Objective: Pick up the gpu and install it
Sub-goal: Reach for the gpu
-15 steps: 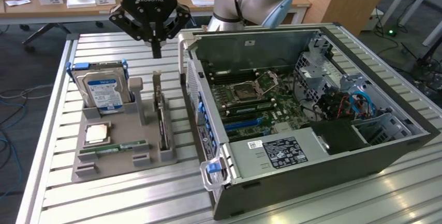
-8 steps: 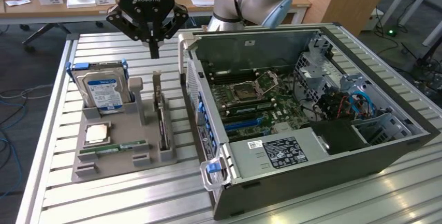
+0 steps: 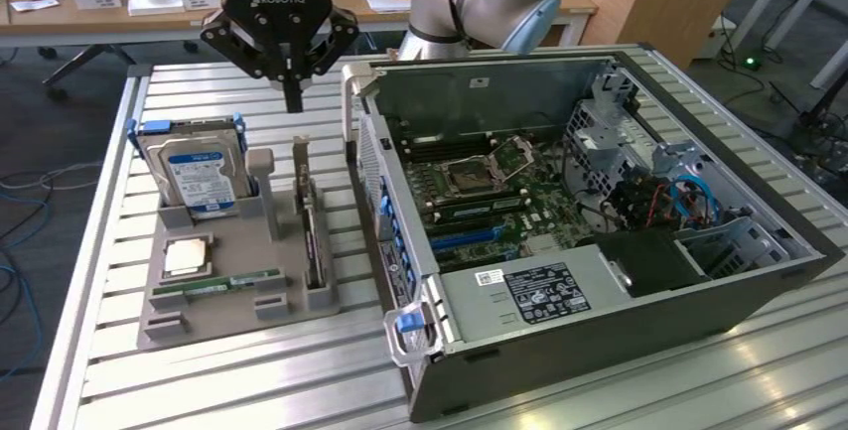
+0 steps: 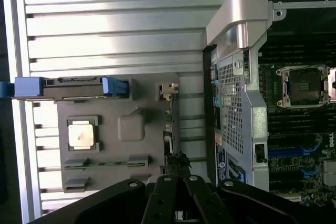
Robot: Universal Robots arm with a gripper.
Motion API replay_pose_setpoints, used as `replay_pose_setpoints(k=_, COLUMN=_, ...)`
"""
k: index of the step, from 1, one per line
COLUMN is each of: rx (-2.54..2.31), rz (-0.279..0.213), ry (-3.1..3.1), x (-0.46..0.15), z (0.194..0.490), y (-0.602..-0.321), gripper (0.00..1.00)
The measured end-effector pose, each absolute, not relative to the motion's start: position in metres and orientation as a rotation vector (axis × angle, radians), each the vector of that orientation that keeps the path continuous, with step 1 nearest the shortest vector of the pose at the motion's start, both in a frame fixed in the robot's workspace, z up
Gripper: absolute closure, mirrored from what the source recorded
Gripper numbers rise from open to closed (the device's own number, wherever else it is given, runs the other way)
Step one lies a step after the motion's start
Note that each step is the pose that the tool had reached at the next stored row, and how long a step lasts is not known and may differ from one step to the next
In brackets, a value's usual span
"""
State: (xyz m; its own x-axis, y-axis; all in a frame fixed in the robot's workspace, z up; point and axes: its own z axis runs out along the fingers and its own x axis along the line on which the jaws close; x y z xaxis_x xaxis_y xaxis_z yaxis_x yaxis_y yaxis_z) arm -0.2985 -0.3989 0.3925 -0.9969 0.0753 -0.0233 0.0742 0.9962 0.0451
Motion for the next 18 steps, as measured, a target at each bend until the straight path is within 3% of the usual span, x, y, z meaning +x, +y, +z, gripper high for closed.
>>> replay_pose_setpoints(k=18, rx=0.117, rz=0.069, ry=3.114, x=-0.299, z=0.393, y=-0.419, gripper=0.89)
